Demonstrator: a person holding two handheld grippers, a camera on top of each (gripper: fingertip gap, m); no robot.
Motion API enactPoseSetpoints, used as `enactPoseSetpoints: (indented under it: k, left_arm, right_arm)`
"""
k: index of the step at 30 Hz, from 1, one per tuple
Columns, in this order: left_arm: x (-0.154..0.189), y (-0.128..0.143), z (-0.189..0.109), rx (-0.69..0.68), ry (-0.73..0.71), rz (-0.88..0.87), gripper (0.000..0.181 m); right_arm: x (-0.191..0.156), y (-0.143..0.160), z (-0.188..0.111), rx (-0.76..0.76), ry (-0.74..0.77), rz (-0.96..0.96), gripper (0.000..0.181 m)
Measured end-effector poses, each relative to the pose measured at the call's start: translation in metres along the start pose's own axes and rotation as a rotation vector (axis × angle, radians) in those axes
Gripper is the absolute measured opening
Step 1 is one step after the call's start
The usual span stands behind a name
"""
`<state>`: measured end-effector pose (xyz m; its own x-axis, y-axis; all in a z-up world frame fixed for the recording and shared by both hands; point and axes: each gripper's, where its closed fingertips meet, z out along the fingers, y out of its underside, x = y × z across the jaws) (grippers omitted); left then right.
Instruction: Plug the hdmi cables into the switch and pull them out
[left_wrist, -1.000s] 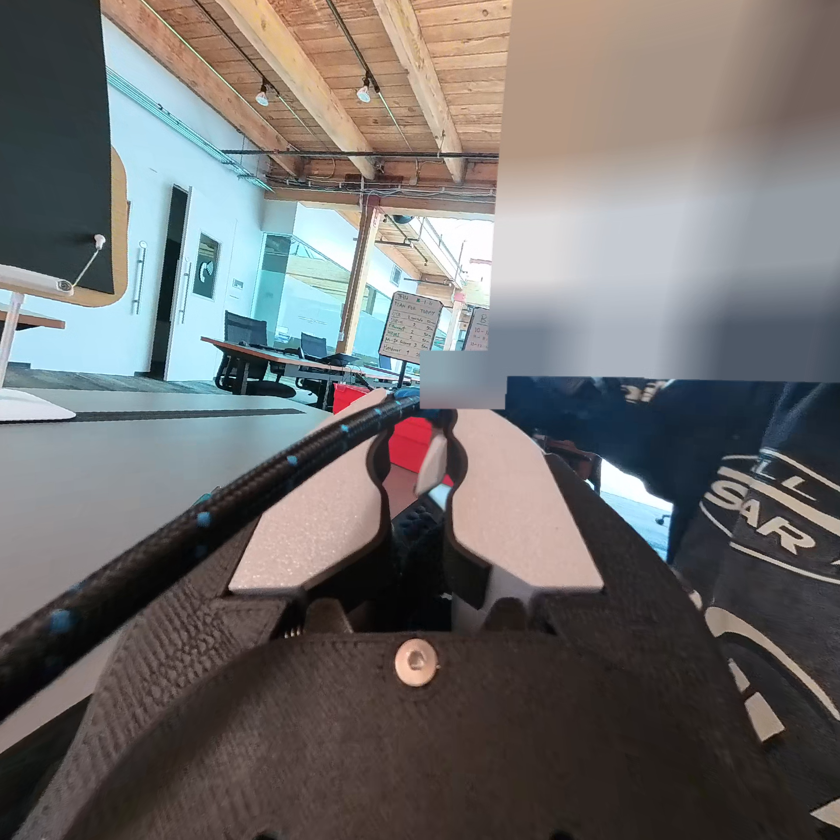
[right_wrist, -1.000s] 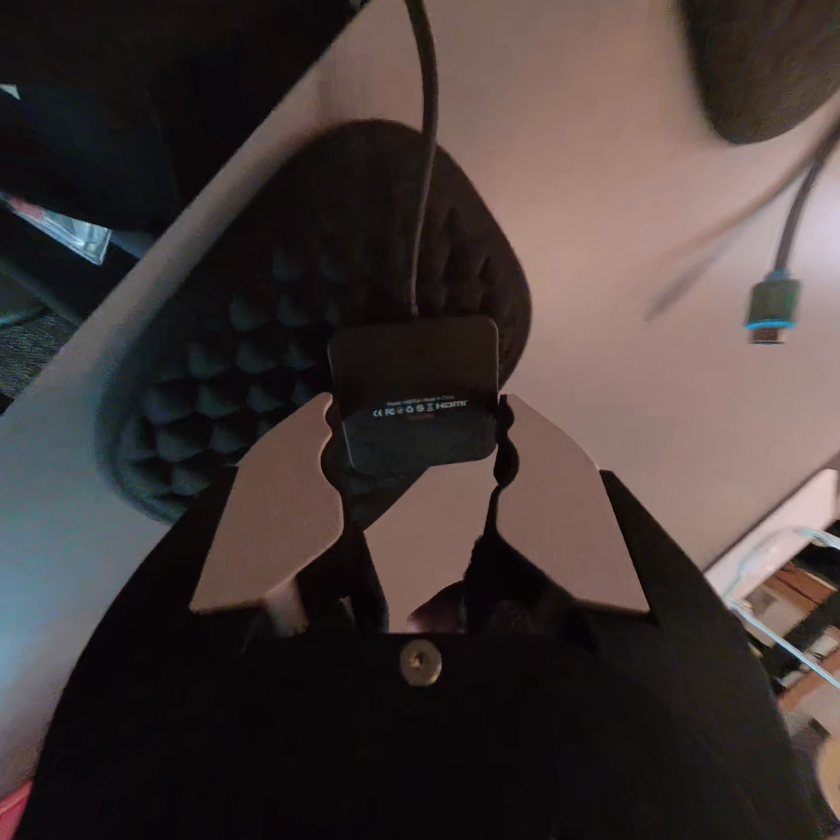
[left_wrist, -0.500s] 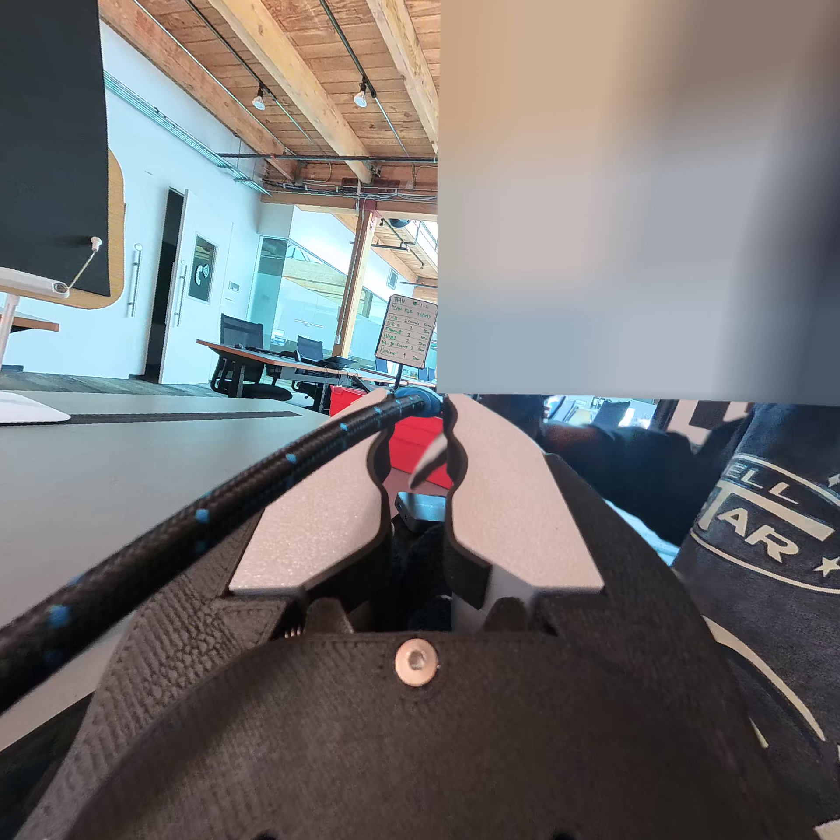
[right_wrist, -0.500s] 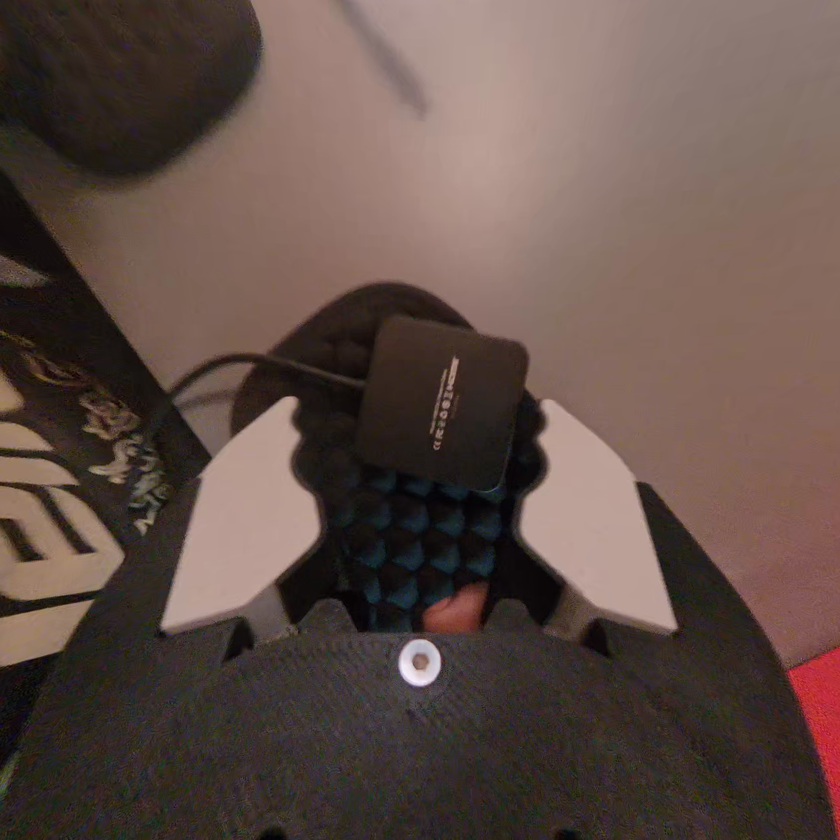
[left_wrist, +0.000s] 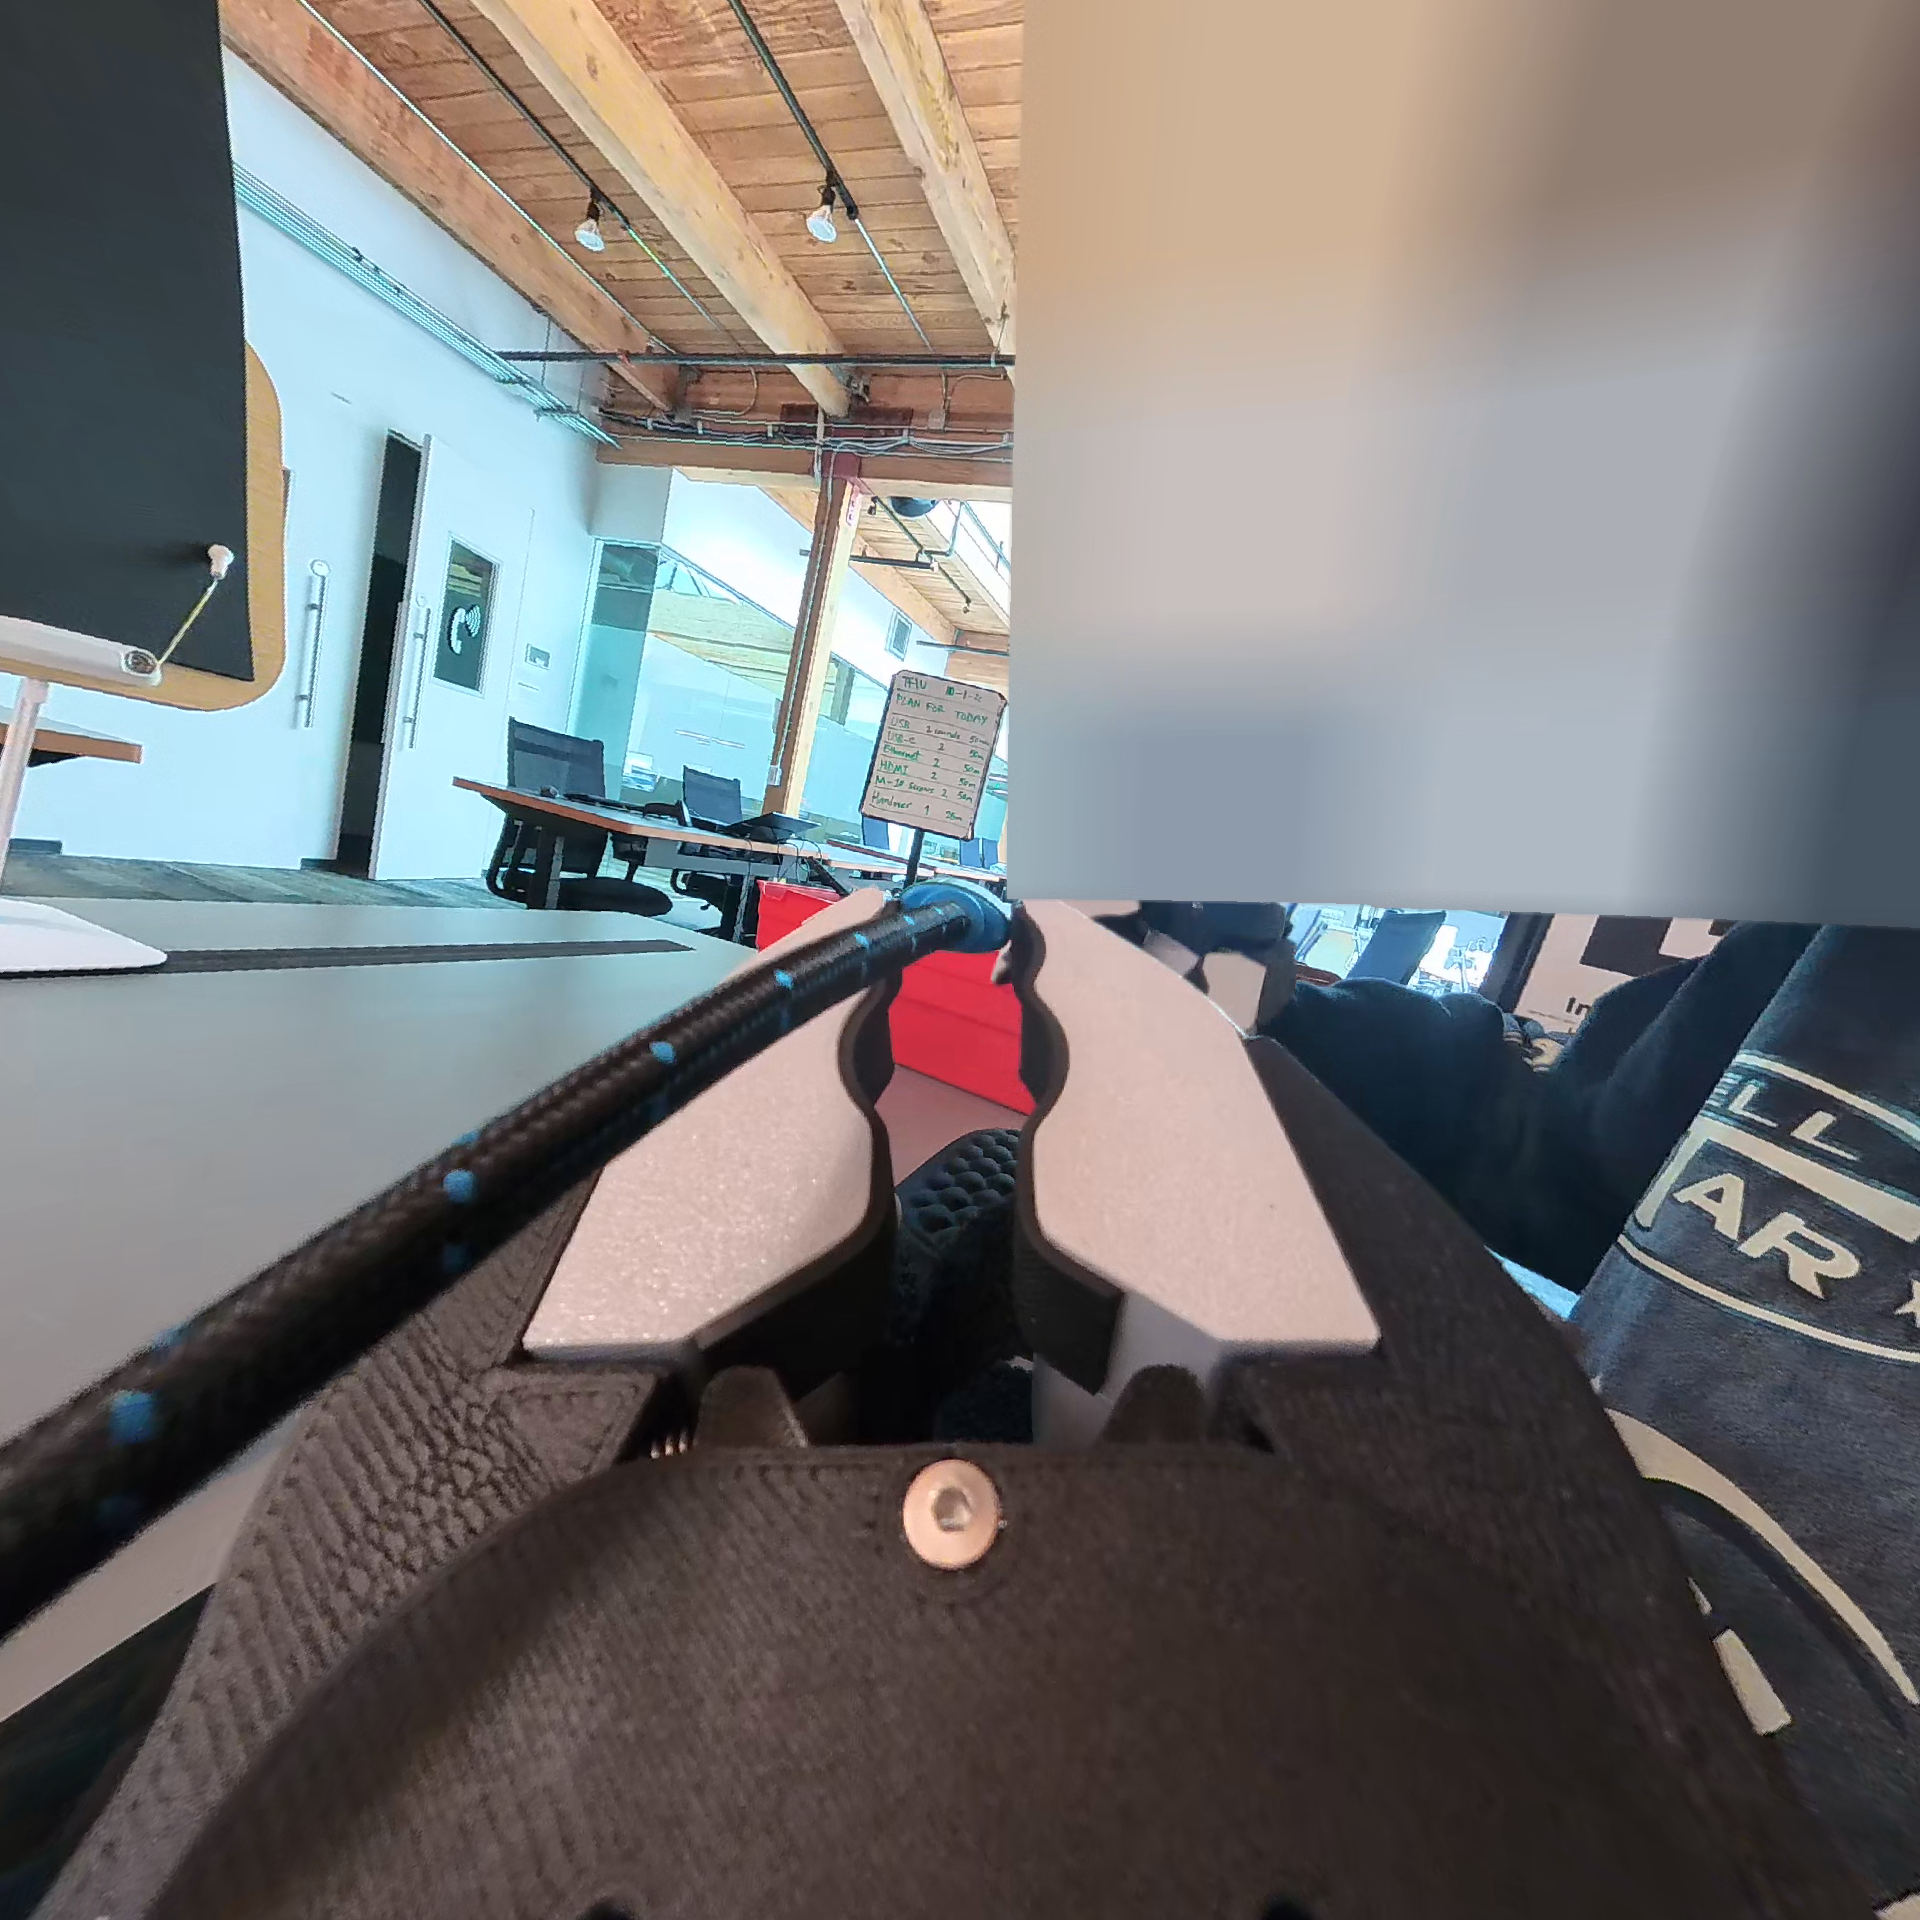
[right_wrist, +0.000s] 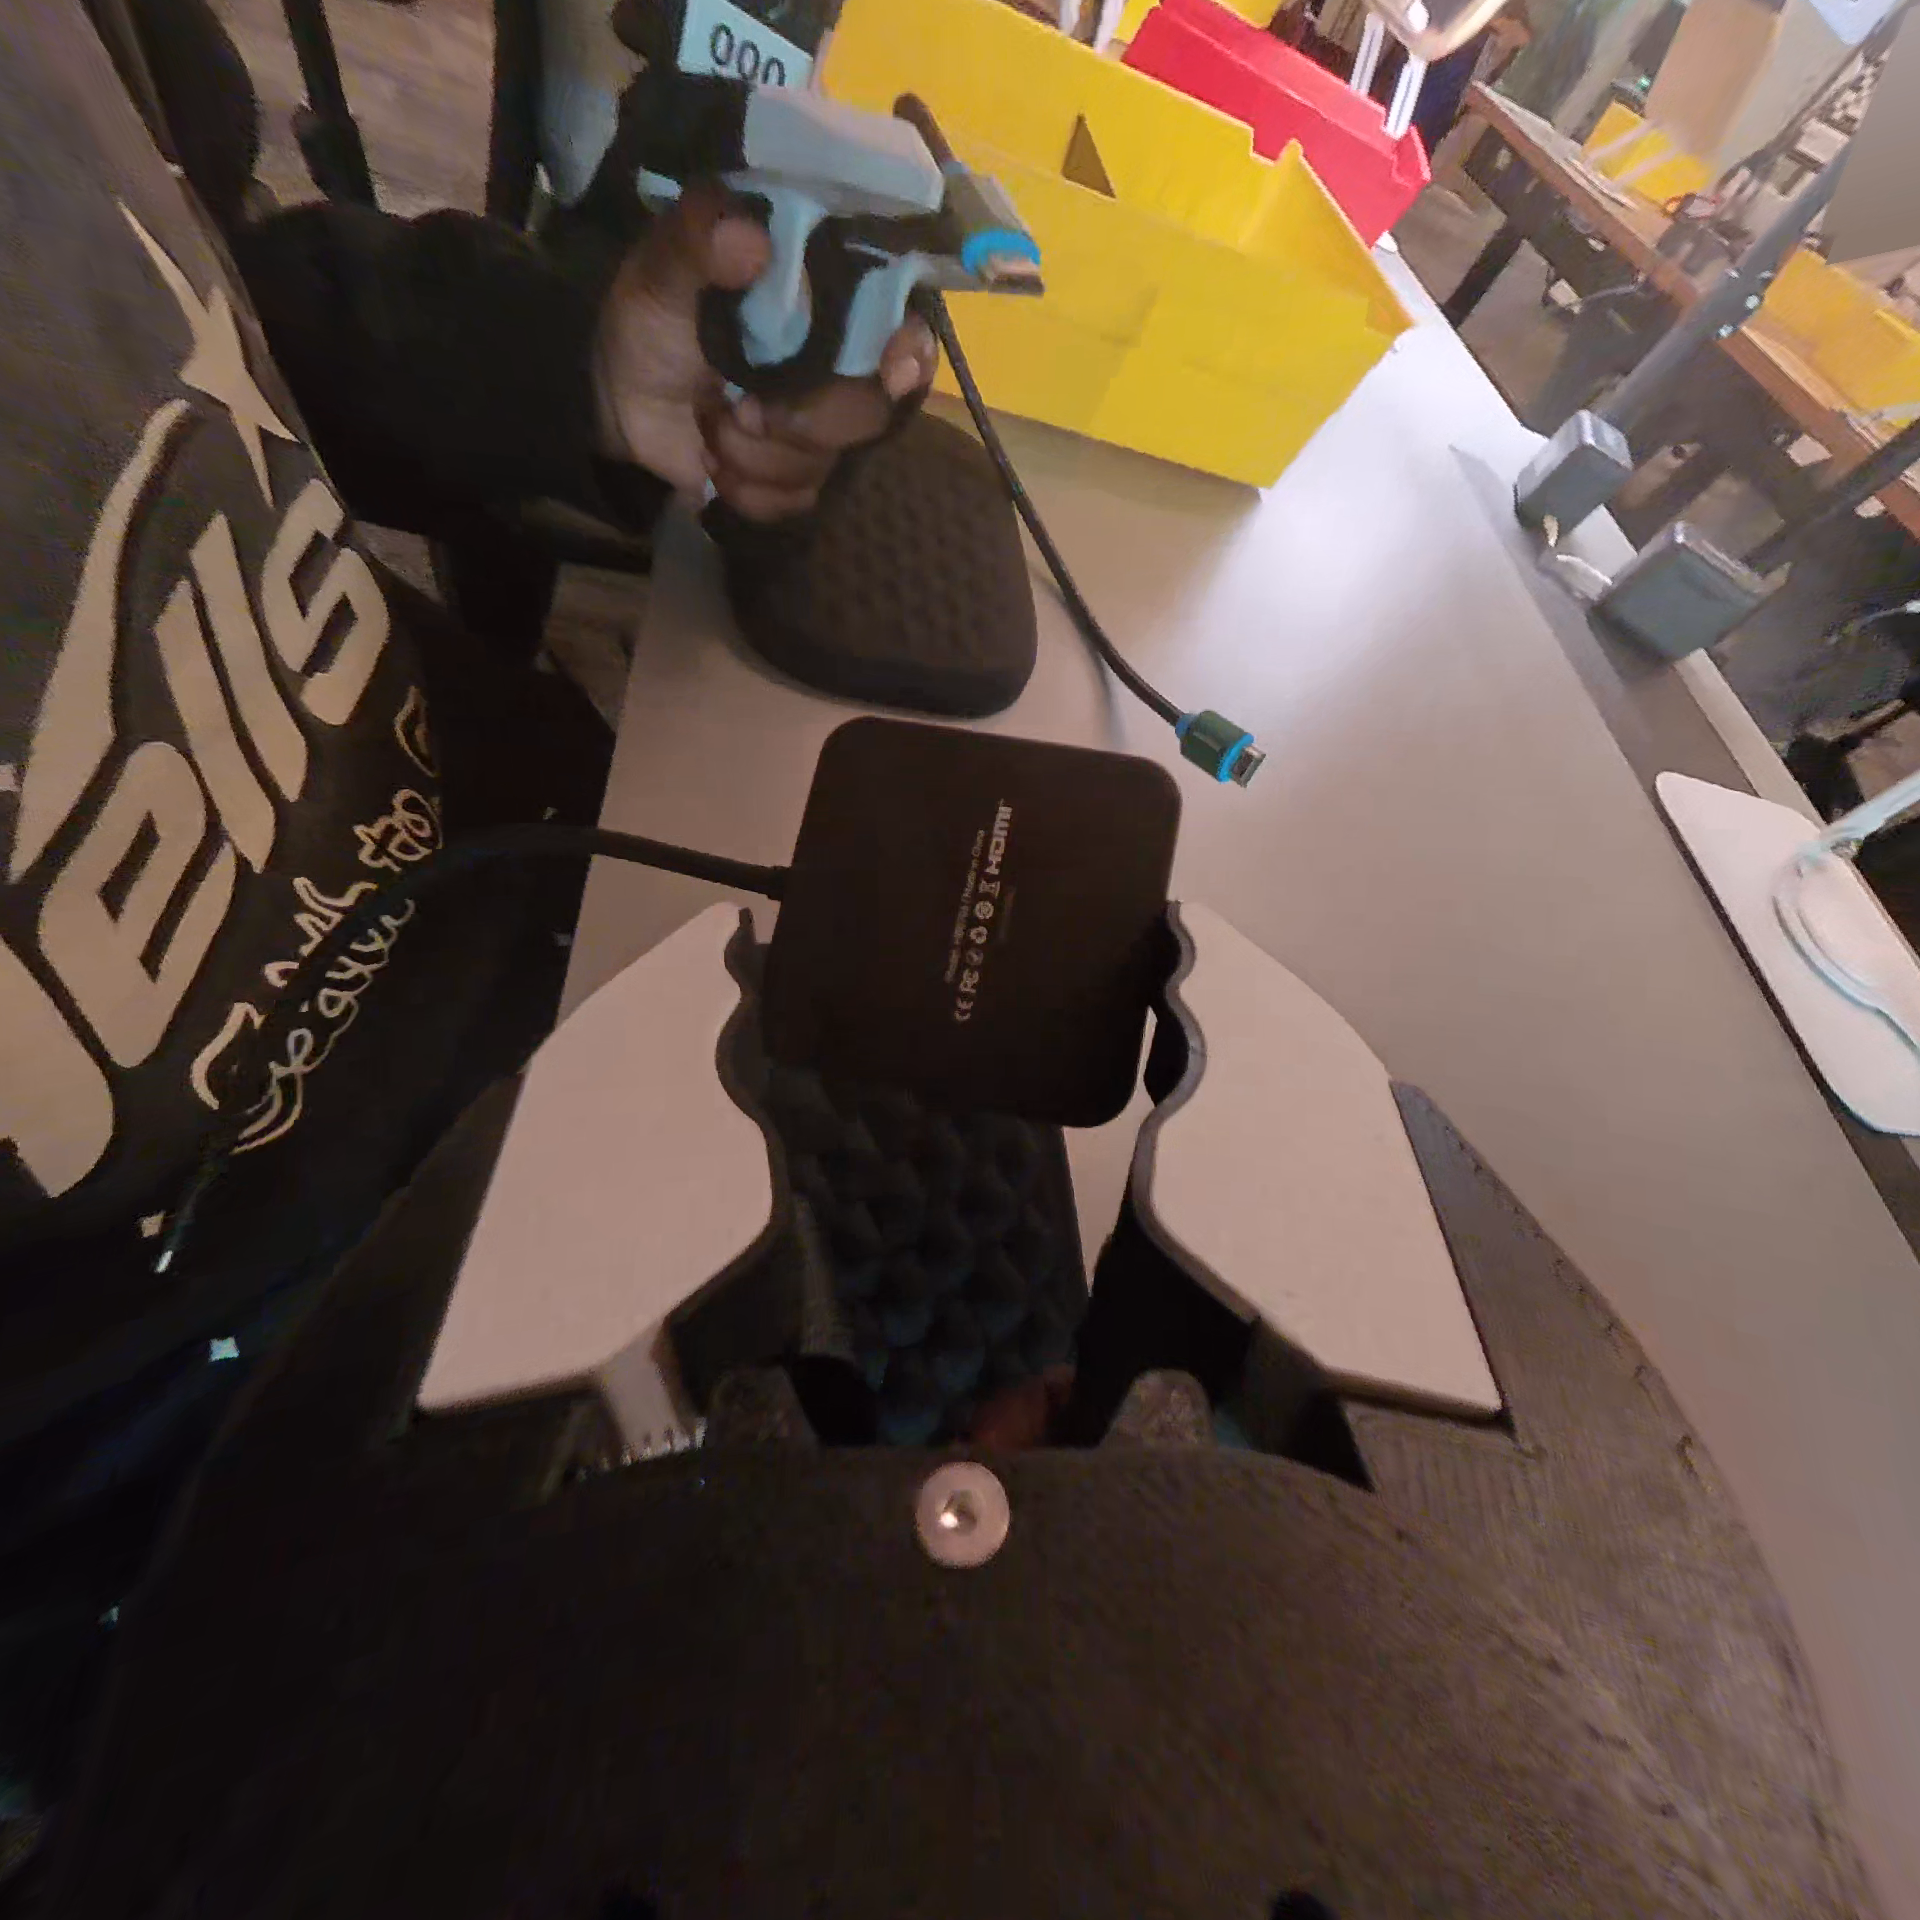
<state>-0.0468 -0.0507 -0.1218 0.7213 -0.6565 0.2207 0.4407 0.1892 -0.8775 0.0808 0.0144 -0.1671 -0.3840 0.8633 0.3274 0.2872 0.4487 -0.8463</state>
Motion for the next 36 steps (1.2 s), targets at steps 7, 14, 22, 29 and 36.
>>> enactPoseSetpoints:
  k: [7,14,22,29,36]
  left_arm:
    - [0.0,0.001,0.0,-0.004,0.002,0.002,0.019]
    - [0.0,0.002,0.001,-0.009,-0.004,0.007,0.018]
    - [0.0,0.0,0.0,0.002,0.004,-0.007,0.019]
    - [-0.001,0.0,0.0,0.002,0.003,-0.018,0.019]
    - [-0.001,0.0,0.0,0.003,-0.001,-0.013,0.018]
  right_arm:
    - [-0.024,0.007,0.001,-0.133,-0.221,-0.118,0.074]
    - [-0.04,0.071,0.018,-0.612,-0.557,-0.579,0.075]
    - [0.004,0.048,0.006,-0.643,0.002,0.024,0.115]
    - [-0.048,0.062,0.028,-0.464,0.167,0.885,0.1]
    - [-0.052,0.058,0.014,-0.656,-0.212,-0.024,0.071]
